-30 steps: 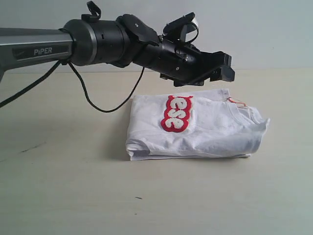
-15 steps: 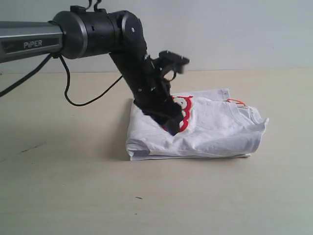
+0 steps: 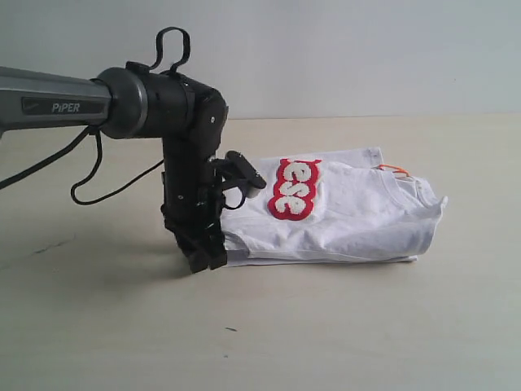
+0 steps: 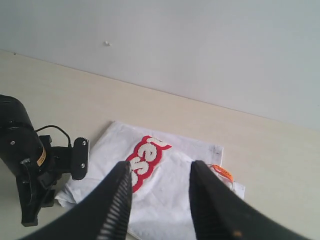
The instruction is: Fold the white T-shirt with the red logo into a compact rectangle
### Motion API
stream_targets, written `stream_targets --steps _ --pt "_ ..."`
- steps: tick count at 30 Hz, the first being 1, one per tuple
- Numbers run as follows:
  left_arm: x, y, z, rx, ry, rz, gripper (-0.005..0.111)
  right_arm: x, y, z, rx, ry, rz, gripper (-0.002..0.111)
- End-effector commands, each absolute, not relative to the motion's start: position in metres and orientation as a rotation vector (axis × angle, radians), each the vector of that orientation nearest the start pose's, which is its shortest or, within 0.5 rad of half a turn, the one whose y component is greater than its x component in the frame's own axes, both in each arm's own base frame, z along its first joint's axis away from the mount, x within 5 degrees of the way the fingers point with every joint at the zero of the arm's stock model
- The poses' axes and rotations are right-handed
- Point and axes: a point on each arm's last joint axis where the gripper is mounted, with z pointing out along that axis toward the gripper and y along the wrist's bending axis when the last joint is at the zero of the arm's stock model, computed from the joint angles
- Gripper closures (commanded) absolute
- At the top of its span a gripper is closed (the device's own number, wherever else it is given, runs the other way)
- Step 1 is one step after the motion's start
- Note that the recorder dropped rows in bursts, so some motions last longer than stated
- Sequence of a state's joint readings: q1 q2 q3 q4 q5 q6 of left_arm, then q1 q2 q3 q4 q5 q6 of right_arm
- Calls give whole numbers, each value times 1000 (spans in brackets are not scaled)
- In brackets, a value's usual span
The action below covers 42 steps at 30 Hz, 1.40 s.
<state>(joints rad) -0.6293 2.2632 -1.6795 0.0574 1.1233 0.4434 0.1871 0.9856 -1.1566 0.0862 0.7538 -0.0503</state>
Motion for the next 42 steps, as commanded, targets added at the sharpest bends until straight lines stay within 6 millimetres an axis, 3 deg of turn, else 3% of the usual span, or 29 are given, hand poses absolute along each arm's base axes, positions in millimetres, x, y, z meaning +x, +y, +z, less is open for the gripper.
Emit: stream_targets --steps 1,5,8,12,15,18,20,24,35,38,42 --pt "352 -248 124 1692 2734 102 77 188 40 420 -217 2062 175 70" --pt "356 -251 153 1646 2611 81 78 188 40 420 -217 2064 175 70" --pt "359 -255 185 1587 2463 51 78 188 40 420 -217 2064 175 70" --pt "362 -272 208 1425 2312 -174 78 188 40 420 -217 2064 175 70" --pt "366 -287 192 1339 2284 -332 80 188 40 420 -217 2064 175 70" --pt "370 -289 161 1361 2339 -318 93 188 40 420 -217 2065 175 70" --pt "373 -283 142 1365 2403 -275 106 188 40 420 -217 2065 175 70" --pt "380 -263 120 1367 2540 -249 107 188 40 420 -217 2063 175 70" --pt "384 -197 125 1378 2878 -274 107 189 41 420 -217 2066 175 70" --pt "388 -195 135 1320 2843 -289 107 191 41 418 -218 2074 175 70" --pt "391 -212 175 1224 2622 -405 107 191 41 418 -218 2074 175 70"
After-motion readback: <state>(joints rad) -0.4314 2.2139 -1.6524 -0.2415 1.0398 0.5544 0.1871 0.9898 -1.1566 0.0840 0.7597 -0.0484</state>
